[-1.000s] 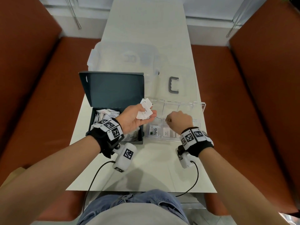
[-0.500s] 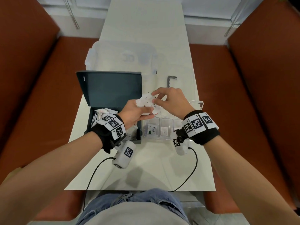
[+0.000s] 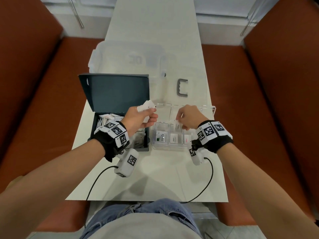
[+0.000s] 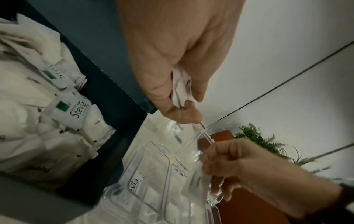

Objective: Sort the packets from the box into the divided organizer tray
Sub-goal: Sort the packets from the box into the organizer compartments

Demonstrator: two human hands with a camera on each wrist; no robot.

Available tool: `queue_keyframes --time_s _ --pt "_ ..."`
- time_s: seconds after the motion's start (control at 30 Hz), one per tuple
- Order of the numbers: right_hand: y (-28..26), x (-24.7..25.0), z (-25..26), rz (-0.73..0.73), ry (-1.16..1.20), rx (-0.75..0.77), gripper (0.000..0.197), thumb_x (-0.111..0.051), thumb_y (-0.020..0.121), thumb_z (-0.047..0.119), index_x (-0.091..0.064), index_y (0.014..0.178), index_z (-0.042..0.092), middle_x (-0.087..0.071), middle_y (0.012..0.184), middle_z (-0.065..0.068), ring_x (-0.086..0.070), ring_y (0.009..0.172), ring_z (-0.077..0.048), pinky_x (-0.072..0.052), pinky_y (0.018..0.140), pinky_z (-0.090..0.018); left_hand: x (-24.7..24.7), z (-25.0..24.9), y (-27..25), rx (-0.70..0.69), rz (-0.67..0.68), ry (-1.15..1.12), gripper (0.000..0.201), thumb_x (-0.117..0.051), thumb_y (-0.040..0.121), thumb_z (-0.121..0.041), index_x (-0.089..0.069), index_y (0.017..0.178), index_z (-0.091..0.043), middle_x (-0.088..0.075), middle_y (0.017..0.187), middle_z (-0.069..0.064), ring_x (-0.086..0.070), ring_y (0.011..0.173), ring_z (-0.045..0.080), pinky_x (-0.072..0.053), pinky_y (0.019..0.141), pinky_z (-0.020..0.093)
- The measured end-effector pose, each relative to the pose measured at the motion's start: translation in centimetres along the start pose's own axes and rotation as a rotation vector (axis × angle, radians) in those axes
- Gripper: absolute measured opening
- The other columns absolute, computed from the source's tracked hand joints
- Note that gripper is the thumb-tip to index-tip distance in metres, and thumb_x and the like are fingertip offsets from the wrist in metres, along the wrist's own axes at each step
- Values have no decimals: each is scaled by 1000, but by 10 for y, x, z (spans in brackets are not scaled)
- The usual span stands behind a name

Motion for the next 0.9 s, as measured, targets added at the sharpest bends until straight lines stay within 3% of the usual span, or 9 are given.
queue_keyframes --time_s 0.07,0.17,0.27,0.4,0.57,0.9 --pt "1 -17 -3 64 -67 -26 19 -46 91 -2 -64 96 1 -70 83 -18 -71 71 -29 -59 66 -33 -1 2 -1 35 -7 -31 25 -58 96 -21 -64 111 -1 -68 83 7 -64 67 13 -55 59 19" --pt "3 -36 -5 87 -138 -64 20 -43 93 -3 -62 97 1 -63 81 -12 -67 61 -25 -56 55 -28 -2 3 -2 64 -16 -55 24 -52 99 -24 -65 106 -5 -68 82 6 -64 66 13 -55 58 20" --pt "7 -50 -9 75 -181 -85 25 -38 92 -7 -61 101 1 -64 90 -14 -71 70 -30 -60 70 -40 -3 3 -4 67 -15 -53 25 -51 100 -25 -65 105 -6 -68 82 6 -64 66 12 -56 59 20" --pt "13 -63 -15 67 -250 -94 26 -41 92 -5 -61 107 -1 -63 108 -19 -67 90 -38 -56 82 -44 -2 4 -6 69 -15 -47 27 -50 100 -25 -64 110 -4 -68 87 8 -64 68 13 -55 59 21" --pt "16 -67 -18 37 -306 -78 25 -48 93 4 -69 102 13 -64 109 -11 -66 91 -35 -55 84 -41 0 6 -8 84 -1 -48 26 -49 100 -24 -63 110 -4 -66 88 8 -62 69 14 -54 61 21" --pt "19 -73 -24 53 -451 -63 42 -48 93 -1 -59 128 19 -59 121 -9 -61 107 -31 -51 85 -35 4 7 -9 97 6 -47 28 -50 100 -25 -64 111 -3 -67 88 8 -63 69 14 -55 65 24"
Point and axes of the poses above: each hand's wrist, its own y-axis towards the middle knuckle, its own x-axis out of the back of the hand, z = x × y, the point moved 6 cm from there along y, towards the middle knuckle
